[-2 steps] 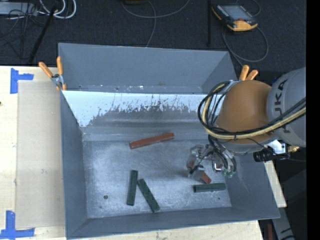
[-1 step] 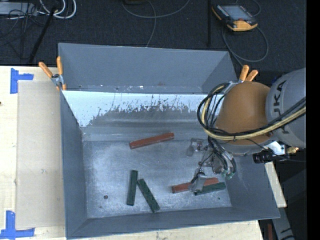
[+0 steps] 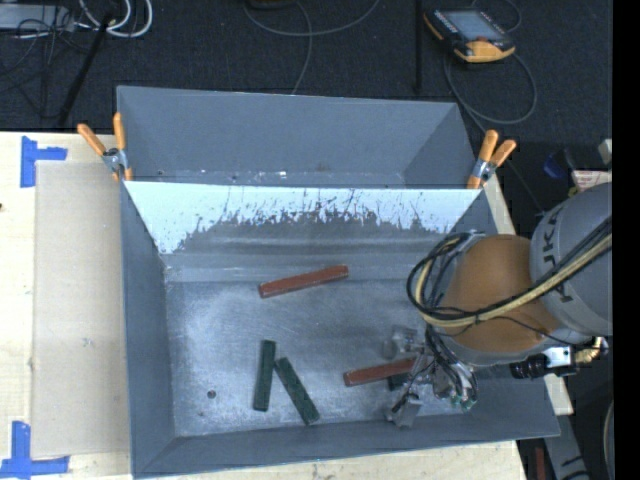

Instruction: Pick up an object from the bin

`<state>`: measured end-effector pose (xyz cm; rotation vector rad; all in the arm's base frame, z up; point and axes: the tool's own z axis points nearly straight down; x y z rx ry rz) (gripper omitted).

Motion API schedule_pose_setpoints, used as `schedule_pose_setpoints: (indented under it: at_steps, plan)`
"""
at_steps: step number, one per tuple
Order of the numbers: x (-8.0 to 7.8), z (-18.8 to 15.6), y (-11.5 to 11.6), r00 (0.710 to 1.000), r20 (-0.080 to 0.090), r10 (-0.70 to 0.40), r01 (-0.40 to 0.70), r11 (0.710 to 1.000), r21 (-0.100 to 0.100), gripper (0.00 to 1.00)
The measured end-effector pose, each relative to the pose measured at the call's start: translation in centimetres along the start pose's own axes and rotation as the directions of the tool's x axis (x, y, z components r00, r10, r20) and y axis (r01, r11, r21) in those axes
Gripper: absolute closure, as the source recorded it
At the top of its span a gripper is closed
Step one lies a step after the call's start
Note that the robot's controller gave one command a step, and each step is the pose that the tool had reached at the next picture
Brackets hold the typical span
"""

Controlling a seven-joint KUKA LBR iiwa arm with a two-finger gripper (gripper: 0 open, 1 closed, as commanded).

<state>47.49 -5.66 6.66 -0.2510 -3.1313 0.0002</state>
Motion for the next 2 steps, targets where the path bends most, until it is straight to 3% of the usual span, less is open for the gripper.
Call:
schedule_pose_setpoints:
  at_steps: [1, 2]
  plan:
    - [-0.1, -0.3, 0.1, 1.0, 0.0, -0.002, 0.002, 1.0, 0.0, 1.0]
    - [-1.1, -17.8, 0.1, 1.0, 0.009, -0.028, 0.028, 1.0, 0.0, 1.0]
